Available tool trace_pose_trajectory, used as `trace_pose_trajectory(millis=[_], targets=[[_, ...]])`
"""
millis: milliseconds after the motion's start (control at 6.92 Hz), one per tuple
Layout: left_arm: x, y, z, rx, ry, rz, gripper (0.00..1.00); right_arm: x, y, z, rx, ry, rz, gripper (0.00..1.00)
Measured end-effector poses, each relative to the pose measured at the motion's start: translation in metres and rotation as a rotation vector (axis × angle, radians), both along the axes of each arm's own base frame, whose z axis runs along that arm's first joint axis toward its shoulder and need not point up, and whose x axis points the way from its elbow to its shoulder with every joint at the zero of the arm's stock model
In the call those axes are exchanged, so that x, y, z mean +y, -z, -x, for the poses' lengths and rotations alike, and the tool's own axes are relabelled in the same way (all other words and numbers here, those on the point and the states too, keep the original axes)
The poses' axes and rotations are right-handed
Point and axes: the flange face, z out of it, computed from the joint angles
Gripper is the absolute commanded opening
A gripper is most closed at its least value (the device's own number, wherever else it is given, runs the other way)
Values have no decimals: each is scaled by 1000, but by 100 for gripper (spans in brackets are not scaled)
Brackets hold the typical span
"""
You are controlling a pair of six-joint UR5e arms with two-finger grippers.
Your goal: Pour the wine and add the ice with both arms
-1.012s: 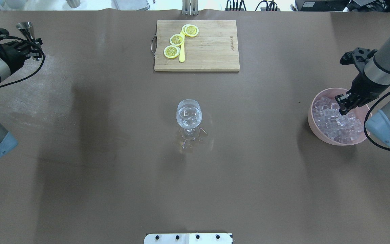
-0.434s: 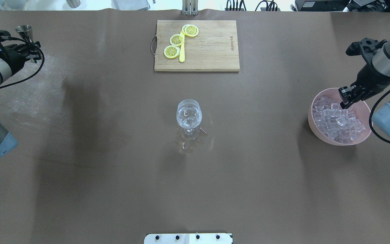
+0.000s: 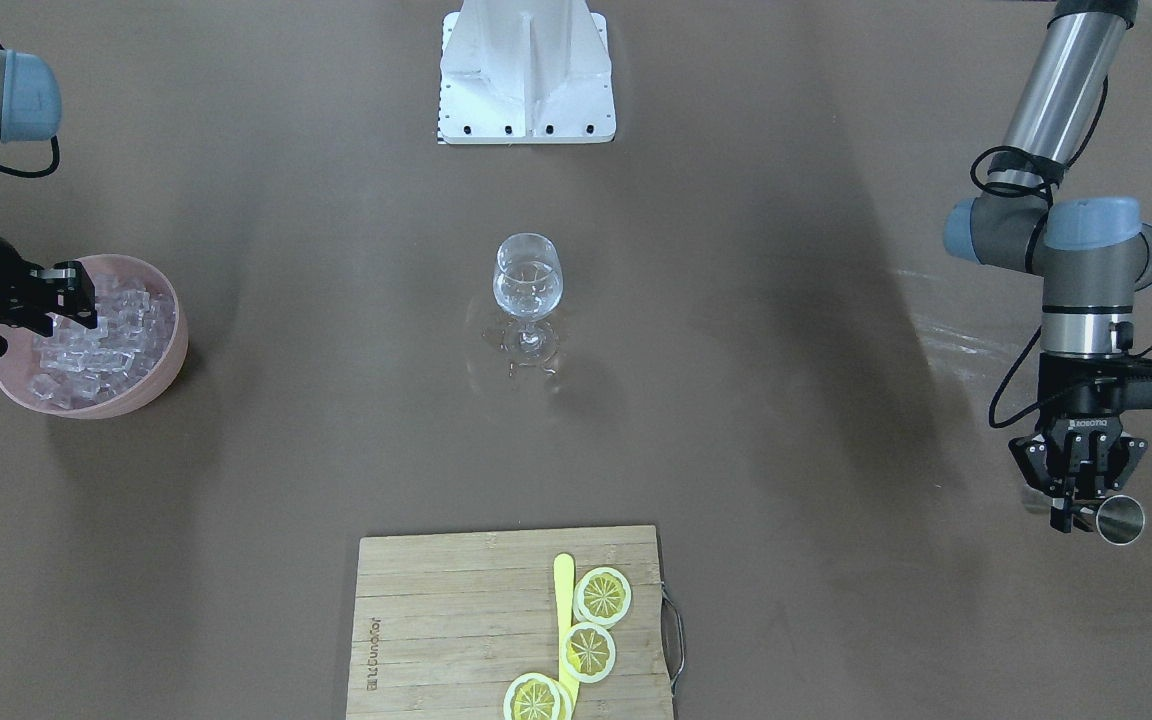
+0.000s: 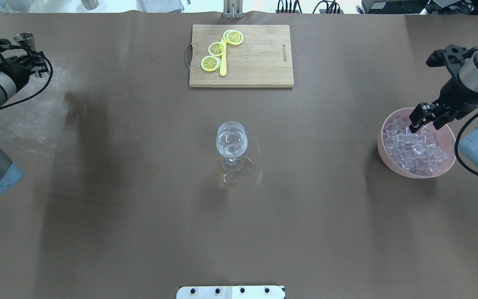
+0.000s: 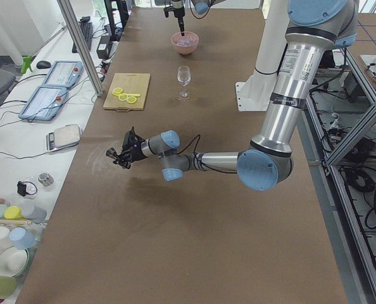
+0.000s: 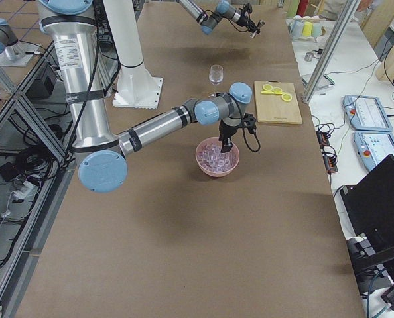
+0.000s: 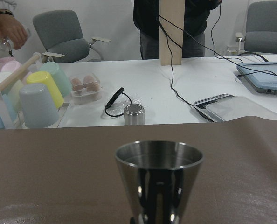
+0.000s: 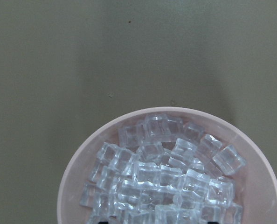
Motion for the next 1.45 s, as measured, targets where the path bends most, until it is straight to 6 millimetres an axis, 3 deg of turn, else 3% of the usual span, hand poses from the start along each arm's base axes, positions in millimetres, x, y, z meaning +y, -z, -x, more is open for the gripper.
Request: trace_pose_trajectory(millis=[289,723,1301,1445], targets=[[0,5,-14,-6,68,-45,0,0,1,0,2,-1,-4,100],[5,-3,-40,-35,97,-57,0,-1,1,1,3,-1,-5,100],[6,-12,-46,-38,59,-33,0,-1,3,2,0,1,-9,100],[6,-13,-47,-37,53,-30,7,-1,4,2,-1,1,-9,100]])
